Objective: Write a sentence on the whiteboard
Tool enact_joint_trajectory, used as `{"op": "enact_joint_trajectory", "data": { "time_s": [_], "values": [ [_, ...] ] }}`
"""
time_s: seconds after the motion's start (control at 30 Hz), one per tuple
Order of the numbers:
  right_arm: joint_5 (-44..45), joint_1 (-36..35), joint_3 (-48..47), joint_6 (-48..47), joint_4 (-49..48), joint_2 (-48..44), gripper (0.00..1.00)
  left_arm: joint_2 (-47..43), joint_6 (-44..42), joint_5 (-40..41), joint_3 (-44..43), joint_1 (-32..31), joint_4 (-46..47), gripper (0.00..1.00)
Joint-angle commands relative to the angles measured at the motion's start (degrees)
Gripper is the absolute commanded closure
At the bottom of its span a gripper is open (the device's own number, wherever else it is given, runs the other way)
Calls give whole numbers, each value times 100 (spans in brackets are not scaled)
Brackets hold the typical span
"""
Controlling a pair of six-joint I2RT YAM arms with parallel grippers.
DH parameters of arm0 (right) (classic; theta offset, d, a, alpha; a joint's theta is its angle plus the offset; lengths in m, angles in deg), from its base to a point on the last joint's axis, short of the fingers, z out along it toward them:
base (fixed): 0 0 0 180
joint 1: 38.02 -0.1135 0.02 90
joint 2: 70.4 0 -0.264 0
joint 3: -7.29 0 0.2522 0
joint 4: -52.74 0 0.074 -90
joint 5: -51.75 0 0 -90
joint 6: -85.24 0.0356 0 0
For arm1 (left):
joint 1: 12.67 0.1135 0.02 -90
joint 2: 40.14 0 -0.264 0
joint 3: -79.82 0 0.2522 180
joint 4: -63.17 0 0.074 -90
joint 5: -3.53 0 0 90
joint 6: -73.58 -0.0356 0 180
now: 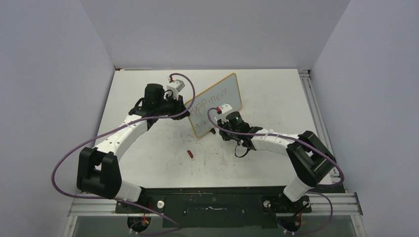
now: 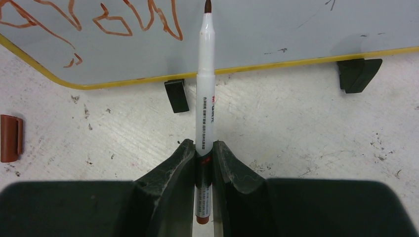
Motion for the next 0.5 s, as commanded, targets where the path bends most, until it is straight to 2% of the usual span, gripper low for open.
{"op": "enact_joint_trajectory", "data": {
  "time_s": [0.0,0.47],
  "values": [
    [25,-4,-262,-42,-297,42,95,-191,-62,-106,-144,-30,111,100],
    [96,-2,-436,-49,-315,191,95,-206,-60,-126,-143,-30,111,100]
  ]
}}
